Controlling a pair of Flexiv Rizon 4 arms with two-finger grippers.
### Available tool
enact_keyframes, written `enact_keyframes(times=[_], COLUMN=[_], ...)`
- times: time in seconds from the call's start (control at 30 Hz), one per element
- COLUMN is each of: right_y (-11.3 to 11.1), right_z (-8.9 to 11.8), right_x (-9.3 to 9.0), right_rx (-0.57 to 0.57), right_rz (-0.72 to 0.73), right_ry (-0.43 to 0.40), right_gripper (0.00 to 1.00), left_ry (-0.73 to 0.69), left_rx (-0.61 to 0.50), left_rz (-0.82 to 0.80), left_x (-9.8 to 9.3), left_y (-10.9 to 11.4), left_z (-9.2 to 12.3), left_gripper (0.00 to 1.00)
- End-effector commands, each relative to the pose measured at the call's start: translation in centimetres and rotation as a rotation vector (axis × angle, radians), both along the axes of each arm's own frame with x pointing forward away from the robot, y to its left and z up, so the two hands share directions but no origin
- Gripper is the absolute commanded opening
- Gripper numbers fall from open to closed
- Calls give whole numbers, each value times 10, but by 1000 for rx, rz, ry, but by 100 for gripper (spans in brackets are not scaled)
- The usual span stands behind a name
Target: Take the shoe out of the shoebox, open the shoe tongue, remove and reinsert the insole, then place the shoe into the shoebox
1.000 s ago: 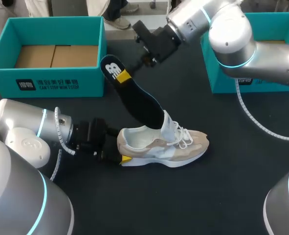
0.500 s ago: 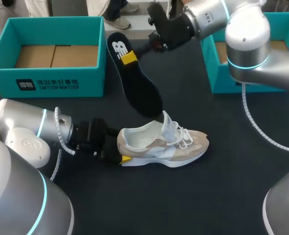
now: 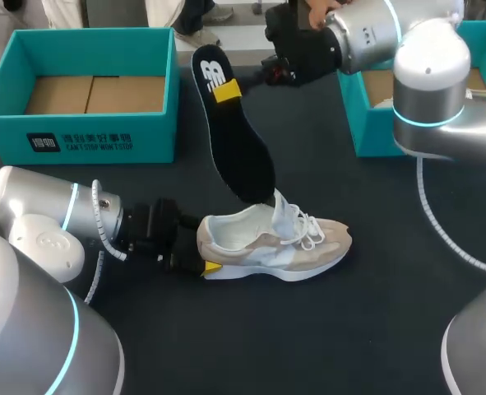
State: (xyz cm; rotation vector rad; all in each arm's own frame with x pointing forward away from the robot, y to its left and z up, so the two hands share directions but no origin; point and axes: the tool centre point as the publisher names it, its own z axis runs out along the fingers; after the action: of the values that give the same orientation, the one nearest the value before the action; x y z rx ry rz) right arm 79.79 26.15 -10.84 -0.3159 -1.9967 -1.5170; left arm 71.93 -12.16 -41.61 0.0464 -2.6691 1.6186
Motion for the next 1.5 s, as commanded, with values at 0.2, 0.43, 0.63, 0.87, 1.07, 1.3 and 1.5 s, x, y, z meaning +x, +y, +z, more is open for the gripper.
enact_keyframes(times=[0.2,0.43,0.63,0.87,1.07,1.3,1.5], right_y=[-12,-16,-18,-18,-35,-54,-53], right_z=[26,47,50,50,69,91,108], right_x=[-25,-40,-40,-40,-50,-71,-91], right_rx=[57,39,1,1,31,-1,-25], right_rz=[-16,-49,-59,-59,-147,-203,-230], right_ry=[63,93,71,71,265,437,464], right_gripper=[0,0,0,0,0,0,0], left_ry=[0,0,0,0,0,0,0], left_rx=[0,0,0,0,0,0,0], left_rz=[1,1,1,1,1,1,1], left_x=[0,0,0,0,0,0,0], left_y=[-1,-1,-1,-1,-1,-1,-1], left_z=[-3,-3,-3,-3,-3,-3,-3], left_gripper=[0,0,0,0,0,0,0])
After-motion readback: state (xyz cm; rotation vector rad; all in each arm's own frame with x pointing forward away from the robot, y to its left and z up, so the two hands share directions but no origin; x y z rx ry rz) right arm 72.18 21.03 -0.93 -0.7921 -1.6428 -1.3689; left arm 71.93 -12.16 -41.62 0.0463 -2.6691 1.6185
